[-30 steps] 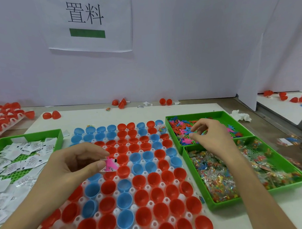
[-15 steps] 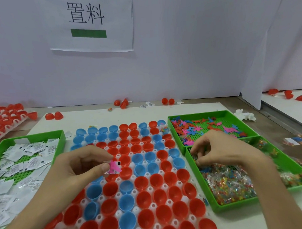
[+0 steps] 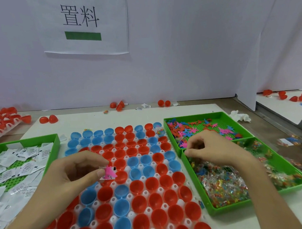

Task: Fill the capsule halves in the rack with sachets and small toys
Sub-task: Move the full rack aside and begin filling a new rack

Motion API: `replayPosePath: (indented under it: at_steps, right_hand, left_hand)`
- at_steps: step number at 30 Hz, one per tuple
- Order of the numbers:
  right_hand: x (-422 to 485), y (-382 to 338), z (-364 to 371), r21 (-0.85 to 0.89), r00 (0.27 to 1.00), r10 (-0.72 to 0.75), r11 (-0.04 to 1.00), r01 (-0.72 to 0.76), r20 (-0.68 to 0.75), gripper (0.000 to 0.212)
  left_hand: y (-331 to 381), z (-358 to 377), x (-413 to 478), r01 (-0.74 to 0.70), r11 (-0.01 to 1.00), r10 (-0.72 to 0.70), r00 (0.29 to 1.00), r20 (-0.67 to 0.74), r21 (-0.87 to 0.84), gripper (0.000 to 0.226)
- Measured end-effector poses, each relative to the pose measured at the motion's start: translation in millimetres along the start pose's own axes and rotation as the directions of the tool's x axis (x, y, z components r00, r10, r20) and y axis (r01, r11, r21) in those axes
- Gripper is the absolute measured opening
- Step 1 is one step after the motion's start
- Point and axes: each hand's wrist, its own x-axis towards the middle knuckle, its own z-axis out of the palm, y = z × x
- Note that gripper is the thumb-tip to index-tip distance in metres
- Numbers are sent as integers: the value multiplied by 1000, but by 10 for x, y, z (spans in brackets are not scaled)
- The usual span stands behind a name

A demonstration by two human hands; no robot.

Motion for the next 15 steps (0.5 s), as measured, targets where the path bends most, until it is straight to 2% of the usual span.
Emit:
replayPosePath:
  at_steps: [7,9,12,13,15]
  right_hand:
    - [15,114,-87,-20,986,23,999,-26,-167,21]
    - [11,67,-103,7,963,3,1000,-1,-269,19]
    - [-40,-178,-63,122,844,-74,979,162,-531,13]
    - [-74,-310,-29,162,815,-99,960,230,-570,11]
    - [-152,-585,95,250,821,-157,906,341,-549,8]
  left_hand:
    - [0,-28,-1,37,999,-37,999,-11,2,21]
    - [7,-31,1,46,999,-46,999,-14,-1,21]
    - [36,-12,-3,53,998,-53,998,-16,-16,23]
    - [46,2,-7,57,998,-58,998,-22,-40,25]
    - [67,34,-22,69,992,-72,997,-29,-103,30]
